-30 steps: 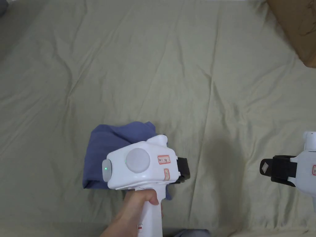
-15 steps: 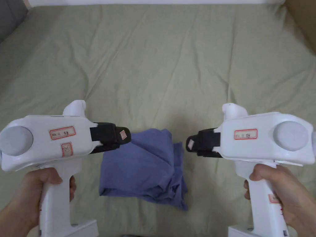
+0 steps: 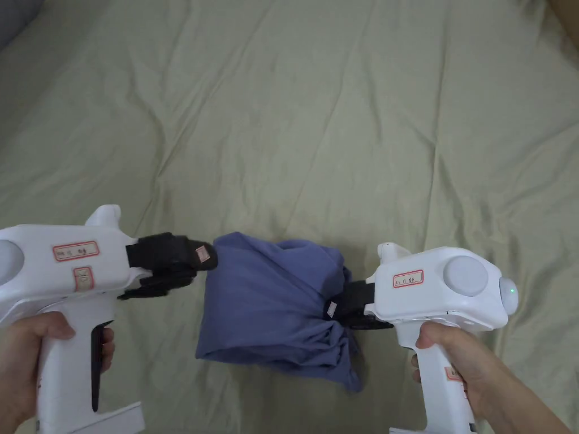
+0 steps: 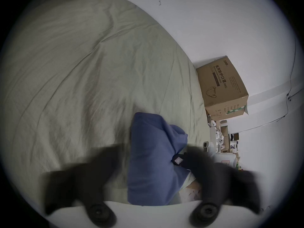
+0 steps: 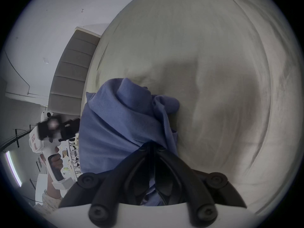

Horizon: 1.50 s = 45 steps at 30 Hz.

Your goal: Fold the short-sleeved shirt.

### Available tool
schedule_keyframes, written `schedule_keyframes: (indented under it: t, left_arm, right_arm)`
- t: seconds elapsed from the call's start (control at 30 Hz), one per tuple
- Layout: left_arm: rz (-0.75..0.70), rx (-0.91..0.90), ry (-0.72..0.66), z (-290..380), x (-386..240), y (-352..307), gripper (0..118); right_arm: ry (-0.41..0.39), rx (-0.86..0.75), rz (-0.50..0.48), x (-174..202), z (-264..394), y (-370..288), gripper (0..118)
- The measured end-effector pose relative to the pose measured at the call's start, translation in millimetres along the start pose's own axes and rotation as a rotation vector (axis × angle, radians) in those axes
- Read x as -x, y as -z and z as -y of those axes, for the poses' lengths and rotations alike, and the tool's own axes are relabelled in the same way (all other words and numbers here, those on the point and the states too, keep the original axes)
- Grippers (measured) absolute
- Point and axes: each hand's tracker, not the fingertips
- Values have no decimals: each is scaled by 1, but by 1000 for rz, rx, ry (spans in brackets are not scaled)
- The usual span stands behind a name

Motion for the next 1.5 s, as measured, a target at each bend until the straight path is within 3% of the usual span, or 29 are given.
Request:
schedule_keyframes:
  t: [0.1,0.2,0.3,0.5,0.57,0.6,0.63,0.7,0.73,0.8,0.83,0.87,0.93,1.03,1.17,1.23,1.5]
  left_arm:
    - [65,-10,-19,5,9,11,106]
    - [60,61,-105,17,36,25,118]
    - [39,111,-120,4,39,37,118]
    - [1,204,63,20,7,80,118]
    - [17,256,65,14,-1,83,118]
    - [19,281,78,9,-3,85,115]
    - [109,325,23,13,-9,86,111]
    - [86,315,18,19,-22,96,106]
    - [77,333,47,21,-26,101,92]
    - [-19,316,30,17,-13,109,43]
    - [-59,300,-41,15,-3,110,43]
    - [12,333,-180,10,12,109,42]
    - [72,320,-266,9,20,100,40]
    - [28,340,-259,7,16,93,39]
    - [17,354,-171,-14,14,81,39]
    - [6,345,-109,-30,17,65,39]
    - [-289,249,18,-122,73,-59,39]
  right_arm:
    - [-23,5,21,4,-1,0,5]
    - [-46,13,36,8,-2,1,5]
    - [-47,20,39,8,-3,1,5]
    - [-49,23,43,9,-4,2,5]
    - [-54,19,48,11,-3,2,5]
    - [-57,17,50,12,-2,2,5]
    - [-58,15,52,12,-2,2,5]
    - [-55,7,59,12,-1,2,5]
    - [-49,5,57,12,0,2,5]
    - [-25,-5,52,11,1,-1,5]
    - [-15,-13,54,11,2,-3,5]
    - [12,-31,15,11,3,-6,5]
    - [42,-70,-7,15,5,-15,5]
    - [10,-177,7,28,12,-40,5]
    - [84,-321,-92,33,28,-85,5]
    - [101,-364,-94,36,36,-101,5]
    - [110,-420,-30,39,32,-93,5]
